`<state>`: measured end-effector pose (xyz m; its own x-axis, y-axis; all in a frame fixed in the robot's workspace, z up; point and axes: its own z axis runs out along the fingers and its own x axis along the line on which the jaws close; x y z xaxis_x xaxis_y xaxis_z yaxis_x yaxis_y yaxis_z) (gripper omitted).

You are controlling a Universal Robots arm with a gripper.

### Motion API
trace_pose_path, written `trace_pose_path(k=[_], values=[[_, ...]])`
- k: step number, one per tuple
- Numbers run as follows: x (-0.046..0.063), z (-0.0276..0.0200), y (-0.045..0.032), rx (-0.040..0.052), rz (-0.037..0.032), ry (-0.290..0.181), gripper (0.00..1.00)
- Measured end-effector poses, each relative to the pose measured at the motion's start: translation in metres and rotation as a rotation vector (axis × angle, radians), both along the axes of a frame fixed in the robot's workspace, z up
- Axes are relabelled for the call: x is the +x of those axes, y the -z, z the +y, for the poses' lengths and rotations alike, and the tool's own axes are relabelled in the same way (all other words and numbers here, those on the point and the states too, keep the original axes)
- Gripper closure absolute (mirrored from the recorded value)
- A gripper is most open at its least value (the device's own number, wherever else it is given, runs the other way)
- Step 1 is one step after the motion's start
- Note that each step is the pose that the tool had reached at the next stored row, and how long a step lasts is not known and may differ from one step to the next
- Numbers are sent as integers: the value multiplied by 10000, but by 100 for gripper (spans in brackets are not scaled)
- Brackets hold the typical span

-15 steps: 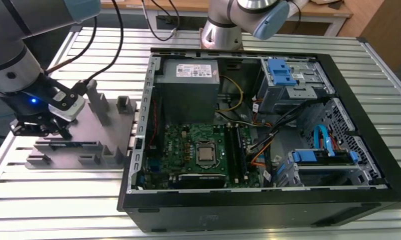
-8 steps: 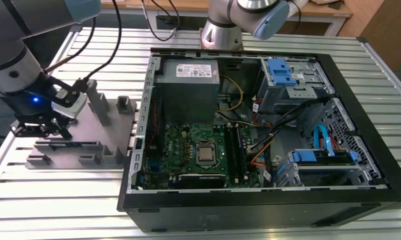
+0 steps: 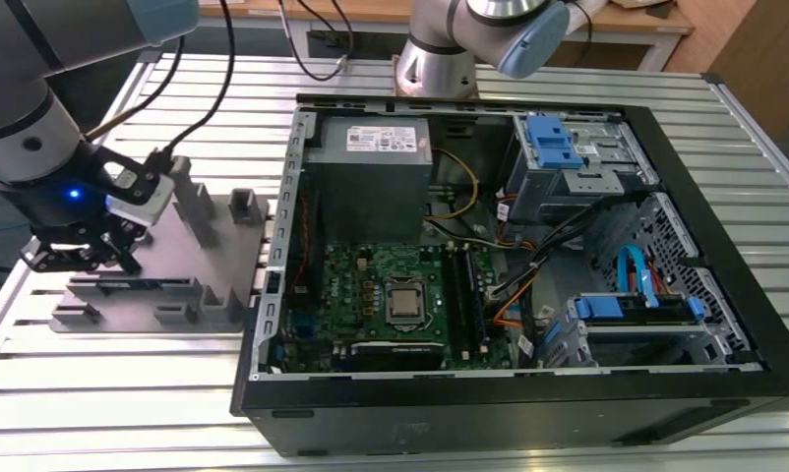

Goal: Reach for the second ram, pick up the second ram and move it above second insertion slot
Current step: 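Pick up the second ram and move it above second insertion slot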

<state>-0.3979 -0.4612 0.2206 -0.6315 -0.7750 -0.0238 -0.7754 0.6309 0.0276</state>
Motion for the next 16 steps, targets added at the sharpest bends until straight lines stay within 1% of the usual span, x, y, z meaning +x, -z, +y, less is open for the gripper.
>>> trace_pose_path(k=[16], values=[[0, 0, 0, 0, 0, -1529, 89]])
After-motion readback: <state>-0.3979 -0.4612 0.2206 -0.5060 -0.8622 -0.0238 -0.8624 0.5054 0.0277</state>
